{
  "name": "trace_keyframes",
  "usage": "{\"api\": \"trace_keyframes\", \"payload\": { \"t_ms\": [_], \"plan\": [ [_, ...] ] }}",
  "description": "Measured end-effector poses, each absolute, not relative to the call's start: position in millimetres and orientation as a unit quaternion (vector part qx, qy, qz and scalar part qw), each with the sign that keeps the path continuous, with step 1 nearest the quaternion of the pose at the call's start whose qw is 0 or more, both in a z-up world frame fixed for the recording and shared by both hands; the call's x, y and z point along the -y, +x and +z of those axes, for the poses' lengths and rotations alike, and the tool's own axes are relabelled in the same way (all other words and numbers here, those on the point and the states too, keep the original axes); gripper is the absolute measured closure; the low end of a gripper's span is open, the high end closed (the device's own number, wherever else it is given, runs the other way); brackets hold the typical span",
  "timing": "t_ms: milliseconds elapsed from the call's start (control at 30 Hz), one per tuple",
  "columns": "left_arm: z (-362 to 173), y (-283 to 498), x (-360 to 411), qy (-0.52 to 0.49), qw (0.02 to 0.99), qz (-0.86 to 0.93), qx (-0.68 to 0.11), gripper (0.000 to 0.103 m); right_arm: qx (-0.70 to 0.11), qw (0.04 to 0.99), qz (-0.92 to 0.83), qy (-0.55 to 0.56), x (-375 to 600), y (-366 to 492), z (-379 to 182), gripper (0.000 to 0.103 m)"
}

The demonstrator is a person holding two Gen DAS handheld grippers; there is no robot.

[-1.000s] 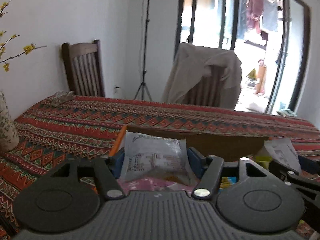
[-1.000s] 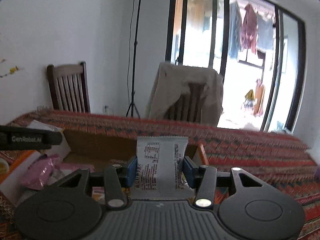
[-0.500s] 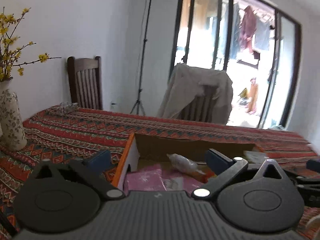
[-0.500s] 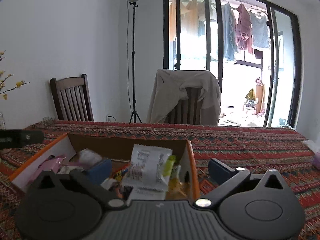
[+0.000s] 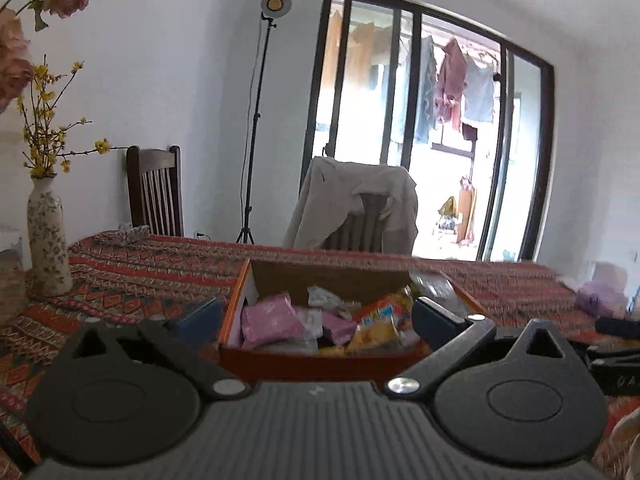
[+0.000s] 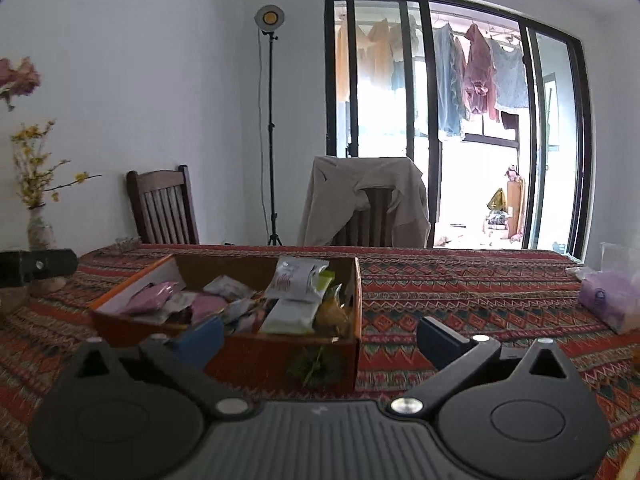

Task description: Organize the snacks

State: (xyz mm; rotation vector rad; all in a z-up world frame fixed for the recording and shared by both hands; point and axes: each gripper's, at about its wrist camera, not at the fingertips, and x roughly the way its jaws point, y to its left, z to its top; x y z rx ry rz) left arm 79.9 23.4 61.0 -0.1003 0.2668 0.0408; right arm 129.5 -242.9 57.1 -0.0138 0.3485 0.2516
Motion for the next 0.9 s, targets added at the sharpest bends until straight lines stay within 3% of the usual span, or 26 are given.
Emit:
{"api": "trace_keyframes", "payload": {
  "t_ms": [467,900],
  "plan": [
    [19.6,12.8,-12.2,-0.04,0.984,0.025,-0.169,0.0,-0.21,0.966,0.152,0.005,250.1,64.5,30.1,0.0],
    [-5.9,7.4,-1.8,-0.028,0.977,0.015,-0.21,0.0,-0.238,0.959,0.153,0.005,243.9,62.8,12.3,0.0]
  ]
}}
